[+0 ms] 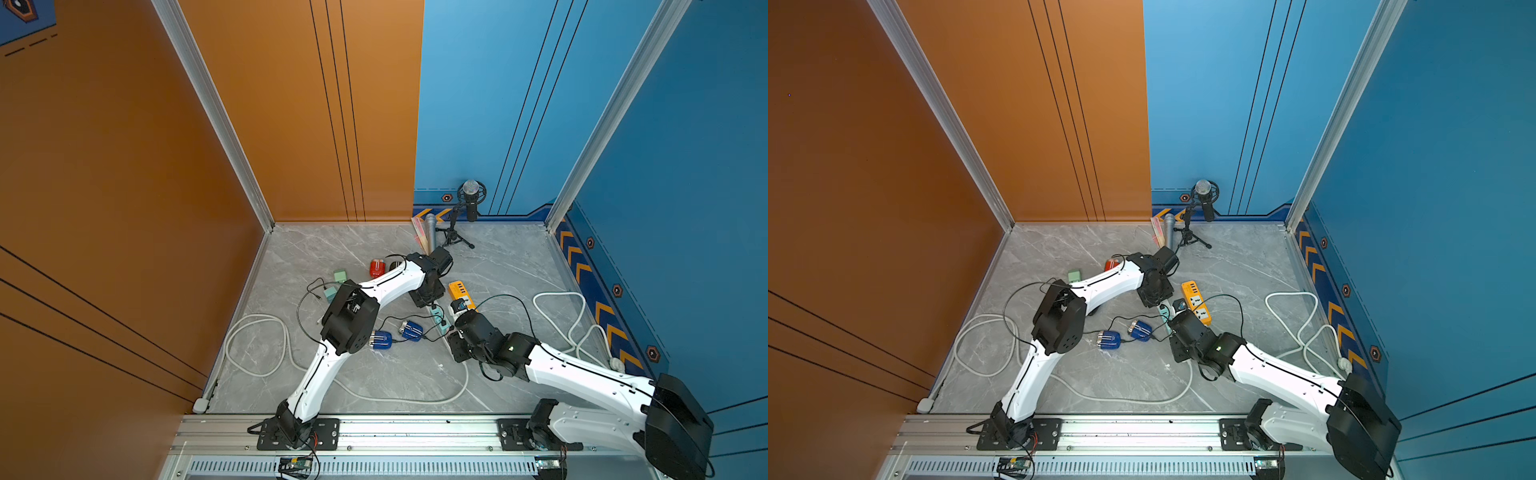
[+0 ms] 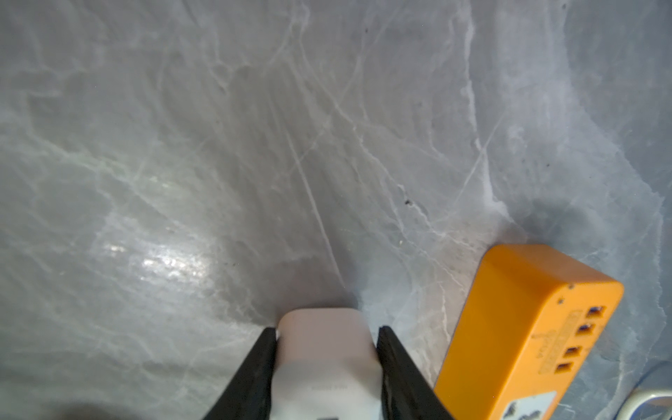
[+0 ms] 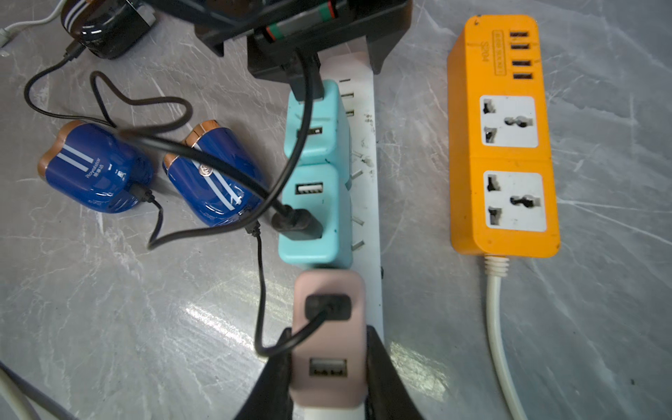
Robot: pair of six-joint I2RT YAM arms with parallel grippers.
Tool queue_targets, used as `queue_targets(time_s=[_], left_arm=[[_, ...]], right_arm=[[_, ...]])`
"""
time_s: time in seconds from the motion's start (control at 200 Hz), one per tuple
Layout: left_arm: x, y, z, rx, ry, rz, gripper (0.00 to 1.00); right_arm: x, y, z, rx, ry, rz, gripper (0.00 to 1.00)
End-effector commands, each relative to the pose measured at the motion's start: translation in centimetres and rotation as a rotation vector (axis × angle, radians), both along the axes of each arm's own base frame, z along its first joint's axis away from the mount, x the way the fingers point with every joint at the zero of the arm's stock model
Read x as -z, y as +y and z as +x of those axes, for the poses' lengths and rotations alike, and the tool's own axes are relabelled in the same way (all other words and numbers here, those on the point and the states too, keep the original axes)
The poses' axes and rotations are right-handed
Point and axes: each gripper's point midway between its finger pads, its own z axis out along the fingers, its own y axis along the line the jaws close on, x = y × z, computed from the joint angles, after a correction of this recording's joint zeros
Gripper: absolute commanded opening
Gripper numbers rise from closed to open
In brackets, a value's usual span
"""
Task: Unplug the electric shaver
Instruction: Remove the plug from the socket.
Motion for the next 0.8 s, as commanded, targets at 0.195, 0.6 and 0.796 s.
queue_targets(time_s=[0.195,0.6,0.796], left_arm=[[5.9,2.8,-4.3,0.029,0.17,0.165,0.3],[6.2,3.3,-4.4,0.038,0.169,0.187,0.3],[6.3,3.1,-4.4,0.04,0.17,0.187,0.3]], right_arm=[[-4.2,-0.4,0.8,0.02,-0.32,-0.225,0.0],[-1.0,-0.1,0.3,0.139,0.04,0.246,0.0],[-1.3,1.7,0.3,0.093,0.104,0.297,0.0]])
